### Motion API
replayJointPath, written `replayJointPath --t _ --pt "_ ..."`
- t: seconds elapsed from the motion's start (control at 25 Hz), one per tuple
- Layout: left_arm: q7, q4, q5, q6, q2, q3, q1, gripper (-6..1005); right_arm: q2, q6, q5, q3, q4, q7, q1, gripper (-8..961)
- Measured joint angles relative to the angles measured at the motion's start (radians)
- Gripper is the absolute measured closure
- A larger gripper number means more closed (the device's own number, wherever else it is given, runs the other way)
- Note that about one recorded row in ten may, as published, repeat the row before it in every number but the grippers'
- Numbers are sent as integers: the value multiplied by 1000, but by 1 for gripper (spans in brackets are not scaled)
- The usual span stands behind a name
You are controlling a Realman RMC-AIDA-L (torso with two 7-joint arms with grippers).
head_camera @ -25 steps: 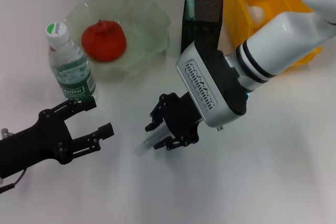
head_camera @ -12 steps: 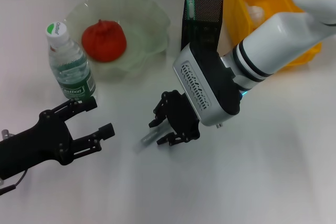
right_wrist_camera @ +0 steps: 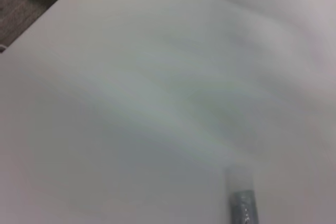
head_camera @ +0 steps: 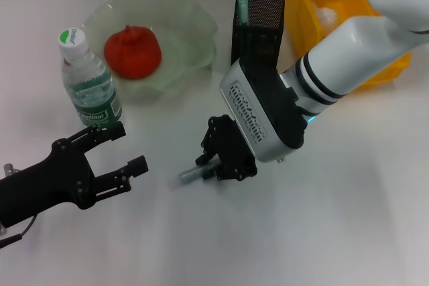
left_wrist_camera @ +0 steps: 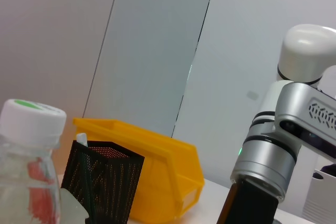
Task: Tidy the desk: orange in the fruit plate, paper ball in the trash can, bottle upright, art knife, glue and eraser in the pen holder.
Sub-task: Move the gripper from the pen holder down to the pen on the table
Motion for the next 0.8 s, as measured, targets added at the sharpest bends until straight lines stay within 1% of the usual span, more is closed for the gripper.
replayJointPath --t 0.08,0.52,0.68,0.8 --pt "0 0 0 0 0 0 0 155 0 1 1 -4 4 2 3 755" --pt "0 0 0 3 0 -5 -1 155 0 -2 -4 -8 9 7 12 798" --pt "0 0 0 5 2 -11 1 155 0 -18 -6 -11 7 8 14 801" --pt "0 0 0 5 4 -12 6 155 -5 -46 -5 -4 -11 8 5 803"
